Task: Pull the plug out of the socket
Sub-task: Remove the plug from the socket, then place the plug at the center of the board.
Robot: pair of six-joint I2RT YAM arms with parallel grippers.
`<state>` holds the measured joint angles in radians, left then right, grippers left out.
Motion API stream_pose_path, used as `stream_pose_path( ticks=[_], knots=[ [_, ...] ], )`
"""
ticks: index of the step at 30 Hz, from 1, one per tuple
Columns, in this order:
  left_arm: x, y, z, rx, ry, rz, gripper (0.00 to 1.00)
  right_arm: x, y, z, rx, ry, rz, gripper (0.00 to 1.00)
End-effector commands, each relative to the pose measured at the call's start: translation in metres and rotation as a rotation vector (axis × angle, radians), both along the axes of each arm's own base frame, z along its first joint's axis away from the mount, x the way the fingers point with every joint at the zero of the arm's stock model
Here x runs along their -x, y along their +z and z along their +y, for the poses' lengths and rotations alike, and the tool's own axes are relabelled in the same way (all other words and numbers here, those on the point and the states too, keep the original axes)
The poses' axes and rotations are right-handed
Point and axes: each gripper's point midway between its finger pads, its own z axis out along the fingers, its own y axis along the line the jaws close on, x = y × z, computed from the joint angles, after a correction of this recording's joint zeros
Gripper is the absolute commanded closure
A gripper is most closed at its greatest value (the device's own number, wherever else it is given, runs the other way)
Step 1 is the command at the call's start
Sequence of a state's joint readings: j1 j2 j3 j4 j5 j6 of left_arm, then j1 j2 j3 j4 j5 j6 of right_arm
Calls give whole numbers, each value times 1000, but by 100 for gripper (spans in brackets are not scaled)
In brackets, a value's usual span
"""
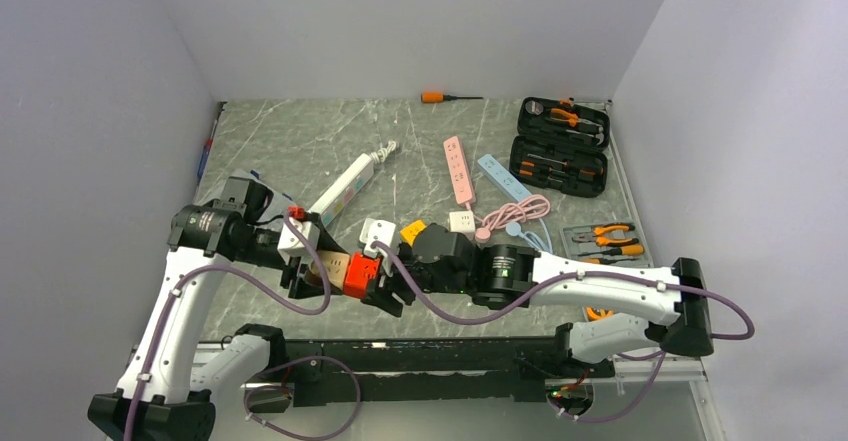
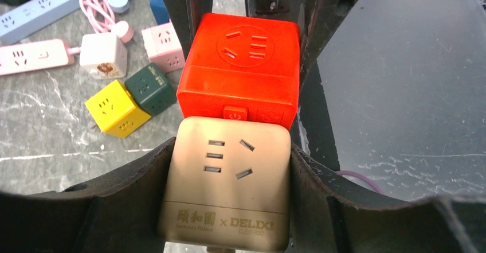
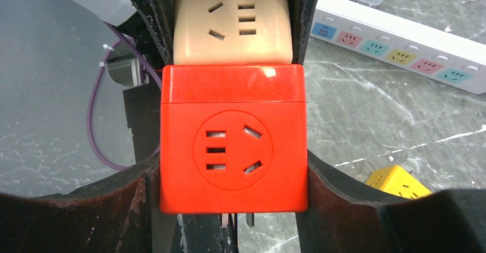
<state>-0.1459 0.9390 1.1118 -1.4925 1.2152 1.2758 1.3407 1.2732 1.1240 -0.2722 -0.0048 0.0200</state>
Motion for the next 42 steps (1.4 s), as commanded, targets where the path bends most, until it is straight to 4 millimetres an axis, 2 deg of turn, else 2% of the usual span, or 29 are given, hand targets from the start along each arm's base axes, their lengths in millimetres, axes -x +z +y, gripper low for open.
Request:
stream_pose_path(
  ticks=[1,9,10,14,16,19,22,29,32,36,39,42],
  knots=[
    [-21,-5,15,-115,51,-109,100,6,-3,-48,83,-60,57,100],
    [-30,-6,17,-128,78,-118,100,14,-20,-59,118,-63,105,100],
    [-31,-7,17,-132,82,-115,97,14,-21,-59,121,-64,108,100],
    [-34,-14,21,-164,95,-108,71,14,-23,-62,116,-76,114,100],
    [-36,-17,23,-185,104,-106,64,14,-24,-64,117,-82,120,100],
    [-38,-22,27,-217,116,-111,67,15,-29,-69,128,-94,134,100],
    [-42,-29,33,-257,135,-131,78,17,-34,-76,139,-105,151,100],
    [-64,-44,46,-336,223,-189,91,20,-41,-90,158,-140,181,100],
    [-70,-47,48,-345,251,-187,91,-3,-44,-102,155,-289,142,100],
    [-74,-46,45,-324,281,-151,92,-62,-46,-138,194,-650,49,100],
    [-76,-42,40,-294,301,-99,93,-115,-53,-172,224,-895,116,100],
    [-81,-39,37,-292,333,-60,96,-149,-61,-198,191,-1056,207,100]
  ],
)
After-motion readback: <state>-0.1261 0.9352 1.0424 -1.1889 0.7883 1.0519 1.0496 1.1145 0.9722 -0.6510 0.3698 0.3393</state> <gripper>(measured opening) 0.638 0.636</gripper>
